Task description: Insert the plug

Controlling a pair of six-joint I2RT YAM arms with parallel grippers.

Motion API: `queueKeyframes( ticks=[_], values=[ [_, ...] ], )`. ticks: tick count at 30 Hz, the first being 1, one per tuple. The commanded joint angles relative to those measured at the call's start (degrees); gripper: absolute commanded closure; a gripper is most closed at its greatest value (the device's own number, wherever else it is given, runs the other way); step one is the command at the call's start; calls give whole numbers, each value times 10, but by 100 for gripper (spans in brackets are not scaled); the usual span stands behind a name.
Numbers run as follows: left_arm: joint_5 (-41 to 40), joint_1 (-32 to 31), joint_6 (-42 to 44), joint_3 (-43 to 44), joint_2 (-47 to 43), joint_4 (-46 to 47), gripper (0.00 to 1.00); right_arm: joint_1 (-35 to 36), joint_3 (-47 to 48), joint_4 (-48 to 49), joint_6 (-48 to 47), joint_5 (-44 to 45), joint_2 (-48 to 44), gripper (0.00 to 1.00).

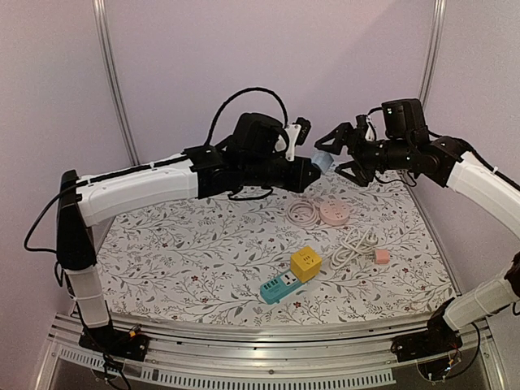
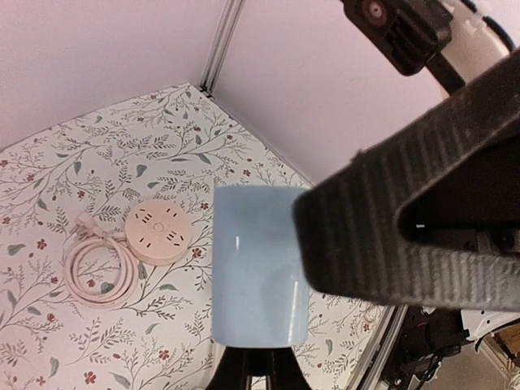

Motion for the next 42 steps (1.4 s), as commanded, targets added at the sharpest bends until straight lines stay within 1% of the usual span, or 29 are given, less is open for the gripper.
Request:
queueKeyframes(
  ticks=[1,6,7,8,9,13,16,18,21,24,29,36,42],
  values=[
    [17,2,33,-37,-53,8,100,4,-2,-12,-21,-7,-24,2],
    [43,4,46,-58,-95,-17,100,3,-6,5,-92,-12,-50,1],
    [67,8,48,-62,-100,-25,100,3,-19,23,-115,-20,-61,1],
    [120,13,50,-64,-110,-28,100,2,-29,37,-131,-33,-72,1],
    [156,21,49,-70,-117,-33,100,-1,-36,47,-161,-49,-88,1],
    [266,47,19,-106,-148,-33,100,-29,-31,52,-215,-140,-109,1],
    [346,61,-13,-147,-179,7,100,-41,-20,49,-243,-227,-107,1],
    [384,66,-34,-172,-201,47,100,-43,-14,48,-258,-280,-101,1],
    [422,70,-45,-185,-217,54,100,-43,-3,48,-270,-352,-88,1],
    [458,72,-55,-182,-217,55,100,-43,0,43,-275,-410,-74,3],
    [510,72,-80,-166,-198,61,100,-43,0,26,-285,-453,-61,4],
    [522,70,-91,-167,-182,65,100,-17,6,16,-283,-460,-46,8],
    [528,67,-100,-175,-175,82,100,7,11,18,-267,-447,-33,11]
  ],
)
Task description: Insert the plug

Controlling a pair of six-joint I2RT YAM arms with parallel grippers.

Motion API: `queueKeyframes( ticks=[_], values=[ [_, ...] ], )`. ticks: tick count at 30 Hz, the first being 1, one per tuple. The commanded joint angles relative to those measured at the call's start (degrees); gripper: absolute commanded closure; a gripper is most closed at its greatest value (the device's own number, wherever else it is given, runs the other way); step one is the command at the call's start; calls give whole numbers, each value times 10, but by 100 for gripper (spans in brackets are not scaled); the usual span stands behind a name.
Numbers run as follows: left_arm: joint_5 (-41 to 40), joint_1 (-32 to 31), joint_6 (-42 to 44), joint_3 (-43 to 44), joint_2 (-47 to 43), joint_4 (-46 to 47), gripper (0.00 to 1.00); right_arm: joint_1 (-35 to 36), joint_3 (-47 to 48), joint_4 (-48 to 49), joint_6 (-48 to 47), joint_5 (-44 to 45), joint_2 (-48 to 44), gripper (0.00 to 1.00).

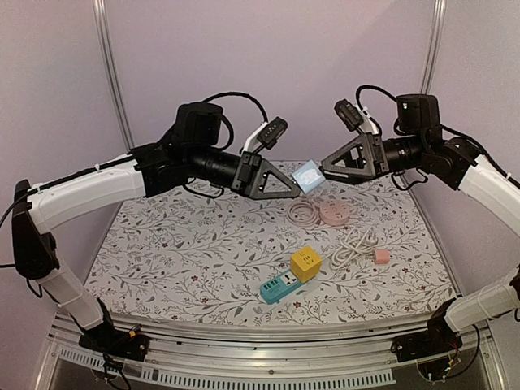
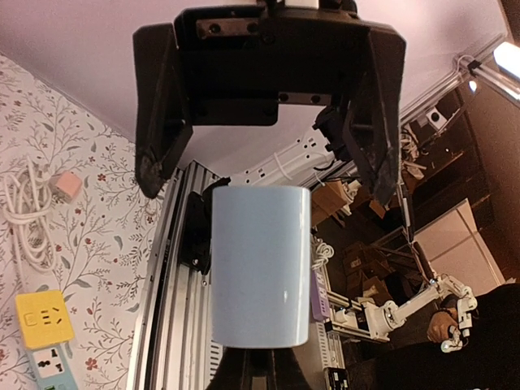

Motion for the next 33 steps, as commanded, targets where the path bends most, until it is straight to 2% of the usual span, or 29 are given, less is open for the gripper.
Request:
queueKeyframes(
  ticks=[1,19,33],
  values=[
    [18,-2,-15,2,10,33,100,18,21,-7,8,3,14,12],
    [44,-5,-23,19,31,29,100,70,18,13,32,18,28,24],
    [40,-5,39,54,32,-67,100,70,35,-31,19,41,30,44]
  ],
)
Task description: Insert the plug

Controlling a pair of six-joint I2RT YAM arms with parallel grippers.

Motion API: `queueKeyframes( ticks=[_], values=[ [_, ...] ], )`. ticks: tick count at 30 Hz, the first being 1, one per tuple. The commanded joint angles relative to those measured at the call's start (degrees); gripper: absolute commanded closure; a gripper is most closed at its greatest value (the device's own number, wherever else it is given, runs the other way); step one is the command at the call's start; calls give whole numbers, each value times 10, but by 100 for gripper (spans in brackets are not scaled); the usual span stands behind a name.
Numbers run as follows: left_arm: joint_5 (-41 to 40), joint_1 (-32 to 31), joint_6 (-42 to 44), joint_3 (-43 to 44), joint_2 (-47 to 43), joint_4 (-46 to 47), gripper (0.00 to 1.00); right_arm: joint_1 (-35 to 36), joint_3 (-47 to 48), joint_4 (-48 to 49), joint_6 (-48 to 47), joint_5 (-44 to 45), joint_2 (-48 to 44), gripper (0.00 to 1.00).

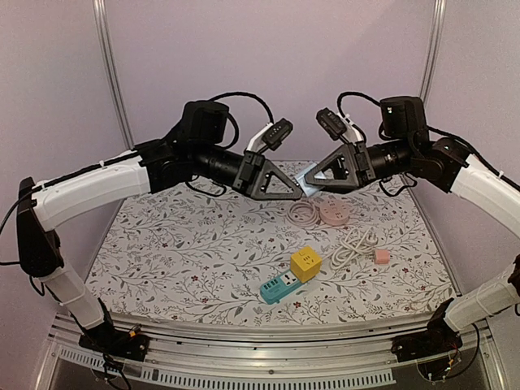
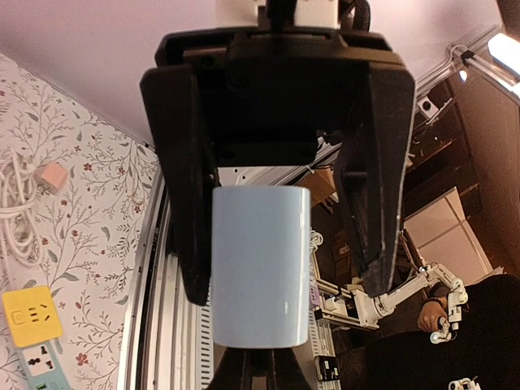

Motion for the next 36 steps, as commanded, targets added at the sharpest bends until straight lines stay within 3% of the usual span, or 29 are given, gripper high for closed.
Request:
queueKeyframes(
  ticks=[1,16,24,25,26,29,31,32,36],
  values=[
    [3,-4,38,31,8,-51,100,3,27,-36,-11,14,8,45],
    [2,-4,53,43,22,-70,100,4,28,-45,-22,20,13,57],
    [-4,-6,58,41,26,-77,99,3,27,-45,-22,16,15,77],
    [-9,-6,60,41,25,-78,91,3,26,-45,-23,14,16,80],
    [-16,-6,61,39,24,-78,74,3,26,-46,-22,14,16,86],
    [-37,-5,64,27,13,-73,42,3,24,-49,-23,21,16,99],
    [-51,-3,61,17,6,-66,9,3,21,-50,-23,31,13,100],
    [-58,0,60,11,1,-64,2,3,19,-51,-23,37,11,100],
    [-92,11,62,-17,-18,-61,0,4,10,-62,-23,79,3,100]
  ],
)
